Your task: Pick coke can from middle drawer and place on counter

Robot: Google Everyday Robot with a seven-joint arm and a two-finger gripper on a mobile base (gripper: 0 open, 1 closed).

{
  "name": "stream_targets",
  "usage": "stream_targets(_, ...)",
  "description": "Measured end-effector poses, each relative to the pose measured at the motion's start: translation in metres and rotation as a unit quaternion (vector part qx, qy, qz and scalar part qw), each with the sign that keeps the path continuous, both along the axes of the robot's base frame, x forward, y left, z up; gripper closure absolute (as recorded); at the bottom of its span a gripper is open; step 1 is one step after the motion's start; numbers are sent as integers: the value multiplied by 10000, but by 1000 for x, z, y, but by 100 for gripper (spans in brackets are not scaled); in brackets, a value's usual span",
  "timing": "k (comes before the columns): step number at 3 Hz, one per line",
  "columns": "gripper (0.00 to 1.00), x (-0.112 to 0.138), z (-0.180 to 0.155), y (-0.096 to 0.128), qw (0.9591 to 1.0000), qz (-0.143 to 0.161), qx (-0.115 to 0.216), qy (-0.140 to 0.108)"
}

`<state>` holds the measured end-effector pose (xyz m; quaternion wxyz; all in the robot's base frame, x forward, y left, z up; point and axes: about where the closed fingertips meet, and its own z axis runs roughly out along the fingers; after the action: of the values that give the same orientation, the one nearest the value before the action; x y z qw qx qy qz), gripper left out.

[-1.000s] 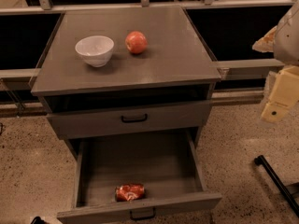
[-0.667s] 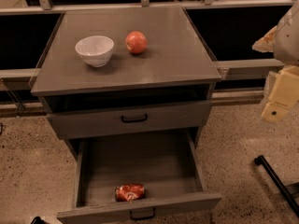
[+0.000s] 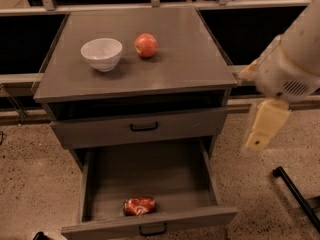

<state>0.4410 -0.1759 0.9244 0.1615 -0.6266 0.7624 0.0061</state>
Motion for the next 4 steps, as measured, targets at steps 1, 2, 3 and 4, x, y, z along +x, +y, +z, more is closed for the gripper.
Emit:
stream_targets(1, 0, -16, -63, 53, 9983, 533, 107, 199)
stream_targets(2, 0, -36, -95, 61, 9964, 689, -21, 498)
stream_targets(3, 0, -36, -95, 61, 9964, 689, -21, 498)
stream_targets(4, 0, -15, -114, 93, 9952, 924, 75, 312)
